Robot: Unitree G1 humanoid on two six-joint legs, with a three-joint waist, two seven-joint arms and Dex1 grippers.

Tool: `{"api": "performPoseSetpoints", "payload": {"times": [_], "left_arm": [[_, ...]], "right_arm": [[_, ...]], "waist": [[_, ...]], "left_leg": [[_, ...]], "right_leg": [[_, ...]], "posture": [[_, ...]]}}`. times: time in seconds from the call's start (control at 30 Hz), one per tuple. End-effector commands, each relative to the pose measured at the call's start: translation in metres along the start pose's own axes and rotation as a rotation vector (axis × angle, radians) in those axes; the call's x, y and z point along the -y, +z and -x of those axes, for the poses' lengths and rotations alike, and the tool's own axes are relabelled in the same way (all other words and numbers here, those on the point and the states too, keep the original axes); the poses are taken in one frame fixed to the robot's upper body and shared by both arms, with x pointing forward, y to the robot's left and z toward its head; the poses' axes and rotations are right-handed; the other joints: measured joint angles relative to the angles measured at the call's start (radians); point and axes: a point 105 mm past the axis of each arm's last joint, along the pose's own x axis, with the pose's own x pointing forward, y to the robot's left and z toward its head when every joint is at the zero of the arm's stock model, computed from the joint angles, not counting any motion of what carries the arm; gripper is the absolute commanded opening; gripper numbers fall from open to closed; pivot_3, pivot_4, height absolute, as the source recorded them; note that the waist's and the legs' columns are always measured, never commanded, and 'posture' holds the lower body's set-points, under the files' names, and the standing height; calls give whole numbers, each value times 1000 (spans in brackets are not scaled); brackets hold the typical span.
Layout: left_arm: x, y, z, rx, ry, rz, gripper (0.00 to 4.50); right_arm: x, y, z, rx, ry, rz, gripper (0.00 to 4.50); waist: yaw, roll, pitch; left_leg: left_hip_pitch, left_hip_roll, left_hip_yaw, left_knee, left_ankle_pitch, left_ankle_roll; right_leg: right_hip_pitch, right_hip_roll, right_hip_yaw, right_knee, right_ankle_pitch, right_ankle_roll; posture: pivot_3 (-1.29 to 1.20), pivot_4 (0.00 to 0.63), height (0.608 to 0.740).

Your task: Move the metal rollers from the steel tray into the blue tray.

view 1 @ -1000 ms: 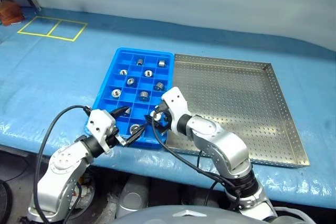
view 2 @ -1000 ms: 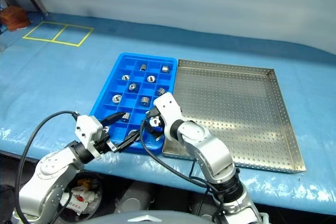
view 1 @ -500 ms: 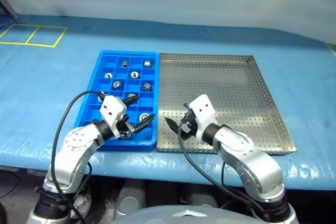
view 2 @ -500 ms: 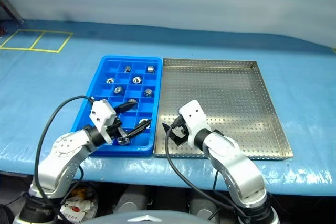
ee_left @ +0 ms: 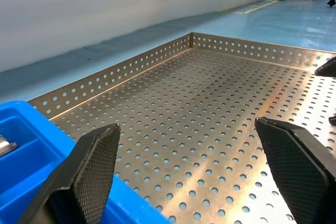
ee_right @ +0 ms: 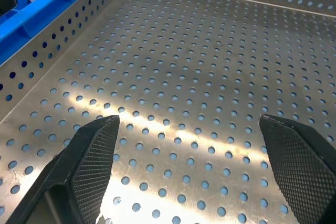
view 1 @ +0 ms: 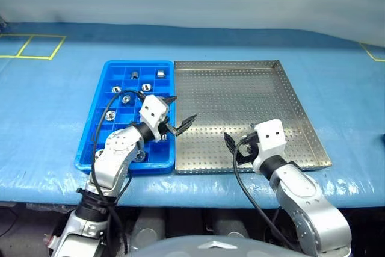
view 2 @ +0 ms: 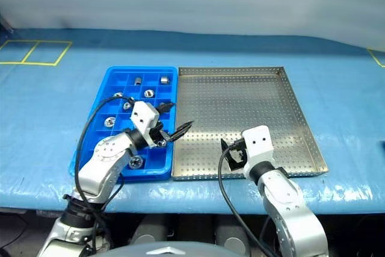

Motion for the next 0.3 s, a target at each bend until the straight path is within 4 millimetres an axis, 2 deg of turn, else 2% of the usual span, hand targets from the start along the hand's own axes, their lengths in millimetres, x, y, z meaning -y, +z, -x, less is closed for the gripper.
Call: {"api": "performPoseSetpoints", "payload": {"times": [0.03,0.17,0.3], "left_arm": [[-1,9,-4,52,38,-9,4500],[-2,6,-3,50,51,-1,4500],[-5,2,-1,36,68,-6,4500]], "right_arm": [[6,16,8,84,-49,16,4475],[13,15,9,98,-108,11,4475],[12,14,7,108,-100,-6,4475]], "waist": [[-3,0,0],[-5,0,0],[-5,0,0]], "left_leg": [[0,0,0,1,0,0],[1,0,0,2,0,1],[1,0,0,2,1,1]], "right_leg": [[0,0,1,0,0,0],[0,1,3,1,1,1],[0,1,4,1,1,2]], "posture": [[35,150,740],[38,150,740],[50,150,740]]}}
